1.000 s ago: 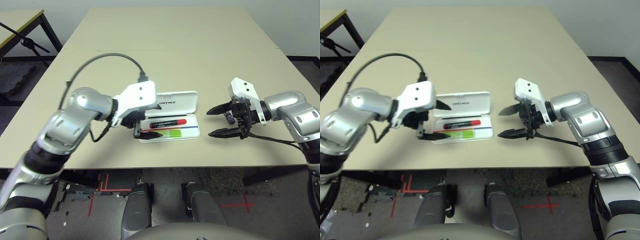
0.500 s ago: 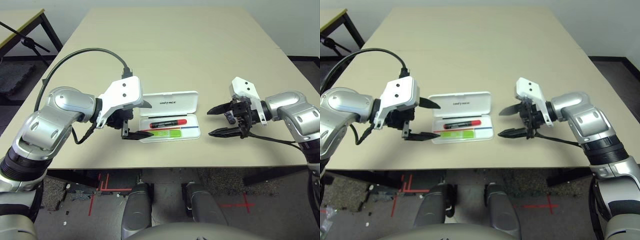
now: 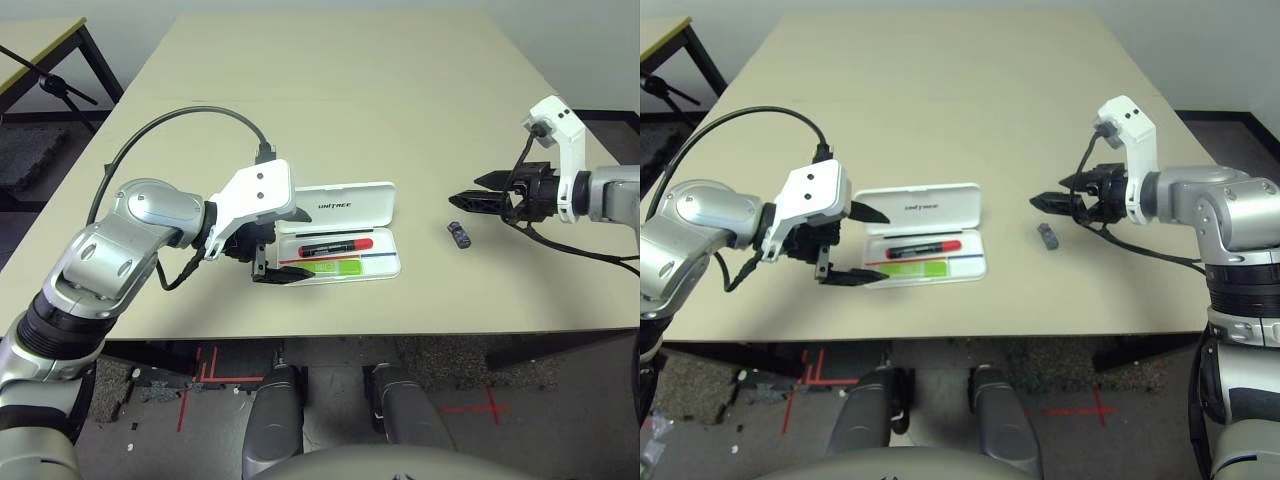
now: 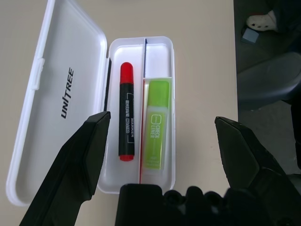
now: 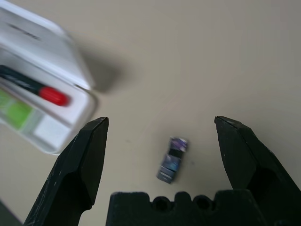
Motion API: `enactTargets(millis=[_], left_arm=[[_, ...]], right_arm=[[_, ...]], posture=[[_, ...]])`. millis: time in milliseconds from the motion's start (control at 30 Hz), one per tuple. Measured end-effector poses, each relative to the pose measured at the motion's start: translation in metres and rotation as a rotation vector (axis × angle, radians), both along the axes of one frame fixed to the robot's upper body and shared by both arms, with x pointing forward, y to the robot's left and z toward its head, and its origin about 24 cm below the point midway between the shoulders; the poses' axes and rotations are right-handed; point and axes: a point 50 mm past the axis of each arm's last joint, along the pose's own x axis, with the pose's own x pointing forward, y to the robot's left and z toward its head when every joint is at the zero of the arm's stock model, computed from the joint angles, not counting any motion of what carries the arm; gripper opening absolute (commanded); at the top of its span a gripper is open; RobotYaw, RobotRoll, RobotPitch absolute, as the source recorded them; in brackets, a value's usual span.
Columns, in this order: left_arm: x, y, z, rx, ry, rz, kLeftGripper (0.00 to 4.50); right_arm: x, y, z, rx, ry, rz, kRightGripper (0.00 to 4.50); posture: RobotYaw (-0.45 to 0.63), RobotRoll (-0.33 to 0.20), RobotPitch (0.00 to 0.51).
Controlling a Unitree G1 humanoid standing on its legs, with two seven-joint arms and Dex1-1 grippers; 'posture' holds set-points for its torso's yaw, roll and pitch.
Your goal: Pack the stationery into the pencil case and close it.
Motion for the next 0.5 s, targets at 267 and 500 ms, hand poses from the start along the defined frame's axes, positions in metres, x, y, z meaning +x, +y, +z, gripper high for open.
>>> enactTargets(millis=[267, 500], left_arm=[[0.002, 0.001, -0.001, -0.002, 0.006, 0.005, 4.49], [0.002, 0.0, -0.001, -0.001, 0.004, 0.006, 4.49]], right_arm=[[0.002, 0.01, -0.032, -0.047, 0.103, -0.027, 4.5], [0.006, 0.013, -0.06, -0.086, 0.168, -0.014, 4.5]], posture=[[-0.01, 0.0, 0.124], [0.0, 0.0, 0.121]])
